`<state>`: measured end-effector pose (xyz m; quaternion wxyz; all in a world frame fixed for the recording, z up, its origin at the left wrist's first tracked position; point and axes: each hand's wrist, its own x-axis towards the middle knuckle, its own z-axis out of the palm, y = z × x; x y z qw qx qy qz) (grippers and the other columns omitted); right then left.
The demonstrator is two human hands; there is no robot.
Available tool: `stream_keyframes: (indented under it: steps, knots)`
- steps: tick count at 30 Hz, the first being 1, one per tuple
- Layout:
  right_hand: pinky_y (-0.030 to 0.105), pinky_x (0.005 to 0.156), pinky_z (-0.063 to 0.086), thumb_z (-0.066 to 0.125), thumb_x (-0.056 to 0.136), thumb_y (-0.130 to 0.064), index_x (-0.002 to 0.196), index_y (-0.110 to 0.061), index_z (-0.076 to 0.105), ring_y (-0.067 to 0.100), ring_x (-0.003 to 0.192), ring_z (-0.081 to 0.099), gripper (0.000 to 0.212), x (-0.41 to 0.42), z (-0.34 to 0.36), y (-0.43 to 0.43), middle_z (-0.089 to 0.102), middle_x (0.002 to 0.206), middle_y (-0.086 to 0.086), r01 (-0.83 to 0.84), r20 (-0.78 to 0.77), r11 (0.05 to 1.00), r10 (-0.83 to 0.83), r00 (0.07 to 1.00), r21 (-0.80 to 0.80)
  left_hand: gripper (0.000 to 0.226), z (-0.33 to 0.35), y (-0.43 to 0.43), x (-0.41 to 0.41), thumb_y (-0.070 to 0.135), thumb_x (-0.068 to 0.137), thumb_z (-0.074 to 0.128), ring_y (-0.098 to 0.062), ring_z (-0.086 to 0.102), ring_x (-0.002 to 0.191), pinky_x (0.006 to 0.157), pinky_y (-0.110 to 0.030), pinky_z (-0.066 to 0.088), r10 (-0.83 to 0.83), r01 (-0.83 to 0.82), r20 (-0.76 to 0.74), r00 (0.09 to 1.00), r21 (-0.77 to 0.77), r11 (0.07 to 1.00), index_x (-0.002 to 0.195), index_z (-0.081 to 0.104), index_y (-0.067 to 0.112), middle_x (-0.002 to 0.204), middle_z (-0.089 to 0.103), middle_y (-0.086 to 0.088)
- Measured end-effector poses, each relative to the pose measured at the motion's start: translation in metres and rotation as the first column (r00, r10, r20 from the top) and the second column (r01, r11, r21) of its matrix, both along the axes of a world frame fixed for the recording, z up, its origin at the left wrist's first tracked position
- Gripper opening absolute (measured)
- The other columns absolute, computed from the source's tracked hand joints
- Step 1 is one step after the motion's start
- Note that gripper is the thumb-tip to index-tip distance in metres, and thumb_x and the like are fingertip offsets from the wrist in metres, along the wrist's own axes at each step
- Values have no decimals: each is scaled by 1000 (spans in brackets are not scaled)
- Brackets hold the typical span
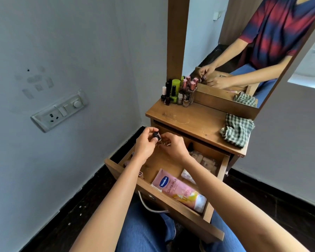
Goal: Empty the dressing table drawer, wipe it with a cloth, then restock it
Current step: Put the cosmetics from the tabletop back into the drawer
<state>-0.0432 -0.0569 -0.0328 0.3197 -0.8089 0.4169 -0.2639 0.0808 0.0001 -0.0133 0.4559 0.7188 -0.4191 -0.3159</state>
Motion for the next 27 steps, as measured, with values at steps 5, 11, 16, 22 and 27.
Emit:
stream_keyframes:
  steps: [5, 11, 16, 22, 27]
  knots:
    - [31, 90, 53, 72, 83, -14, 120, -12, 62, 19, 103, 63, 38, 14, -16, -7, 66, 114, 6, 139, 16, 985, -141, 990, 98, 38, 0, -7, 6, -3, 94, 47, -13, 56, 119, 93, -23, 44, 77, -74, 79, 994, -35, 997, 123, 54, 20, 127, 59, 0]
    - [37, 82, 54, 66, 88, -16, 122, -15, 58, 28, 105, 64, 35, 34, -26, -18, 66, 115, 9, 247, -137, 968, -238, 962, 53, 32, -1, -12, 14, -3, 92, 50, -14, 57, 114, 86, -18, 44, 186, -178, 211, 960, -56, 982, 120, 55, 14, 124, 60, -5]
    - [43, 79, 55, 58, 91, -6, 111, -9, 57, 34, 98, 64, 21, 50, -32, -25, 66, 107, 15, 226, -184, 973, -217, 959, 33, 30, -6, -11, 20, 0, 92, 53, -14, 56, 113, 84, -18, 44, 203, -195, 255, 945, -56, 979, 118, 55, 16, 124, 59, -2]
    - [41, 73, 57, 50, 94, -1, 104, -7, 59, 32, 87, 67, 15, 62, -43, -31, 68, 95, 16, 294, -172, 956, -287, 942, 19, 29, -11, -10, 24, 1, 93, 53, -14, 58, 110, 82, -17, 44, 188, -179, 277, 942, -56, 982, 117, 55, 17, 123, 59, -1]
    - [37, 67, 53, 51, 94, -2, 97, -7, 60, 32, 83, 66, 10, 62, -46, -32, 67, 90, 15, 334, -165, 942, -328, 930, 12, 30, -16, -10, 24, 2, 92, 55, -15, 60, 108, 79, -18, 47, 173, -164, 297, 939, -55, 985, 119, 55, 17, 122, 60, -3]
